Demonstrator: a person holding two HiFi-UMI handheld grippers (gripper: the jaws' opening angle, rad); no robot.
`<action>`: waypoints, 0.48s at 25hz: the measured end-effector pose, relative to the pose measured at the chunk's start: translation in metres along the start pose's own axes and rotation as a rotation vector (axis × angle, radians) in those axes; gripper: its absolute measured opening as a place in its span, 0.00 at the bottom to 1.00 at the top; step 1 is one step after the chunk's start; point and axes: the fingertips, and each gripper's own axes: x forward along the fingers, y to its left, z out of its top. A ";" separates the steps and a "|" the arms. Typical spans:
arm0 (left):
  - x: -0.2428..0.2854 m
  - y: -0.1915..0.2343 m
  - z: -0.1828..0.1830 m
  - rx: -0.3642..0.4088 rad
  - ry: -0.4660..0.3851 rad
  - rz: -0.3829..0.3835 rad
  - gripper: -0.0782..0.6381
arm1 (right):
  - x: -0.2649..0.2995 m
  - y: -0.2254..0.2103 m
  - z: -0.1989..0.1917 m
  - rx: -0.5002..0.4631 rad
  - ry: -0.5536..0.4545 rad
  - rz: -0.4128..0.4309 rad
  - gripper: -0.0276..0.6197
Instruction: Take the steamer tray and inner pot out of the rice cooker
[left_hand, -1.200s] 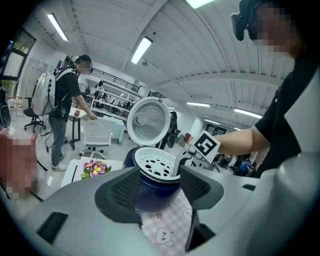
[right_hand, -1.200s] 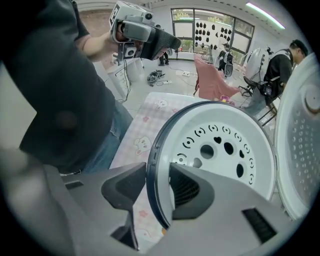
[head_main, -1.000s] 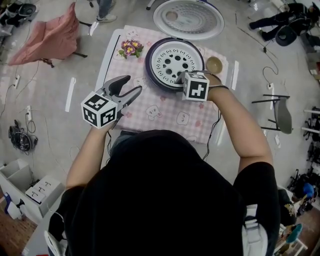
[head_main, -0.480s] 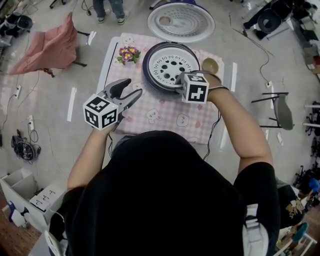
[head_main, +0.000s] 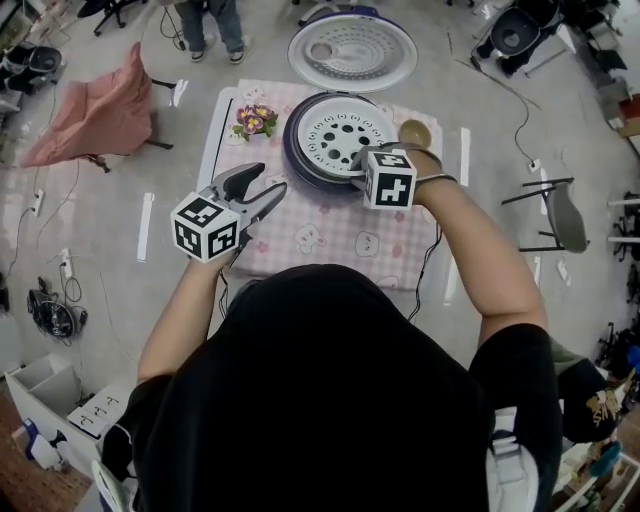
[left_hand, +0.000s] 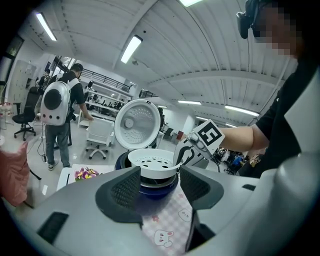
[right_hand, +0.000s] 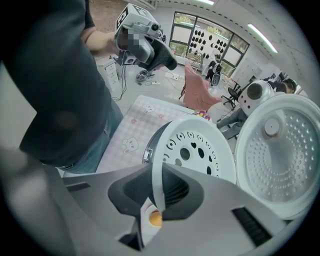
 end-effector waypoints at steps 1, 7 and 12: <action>0.000 -0.001 0.000 0.001 0.000 -0.003 0.47 | -0.003 -0.001 0.000 0.001 0.000 -0.009 0.10; 0.000 -0.002 0.004 0.012 -0.002 -0.030 0.47 | -0.019 -0.009 -0.001 0.023 0.012 -0.046 0.11; 0.004 -0.006 0.013 0.041 0.001 -0.064 0.47 | -0.042 -0.013 -0.012 0.072 0.020 -0.106 0.11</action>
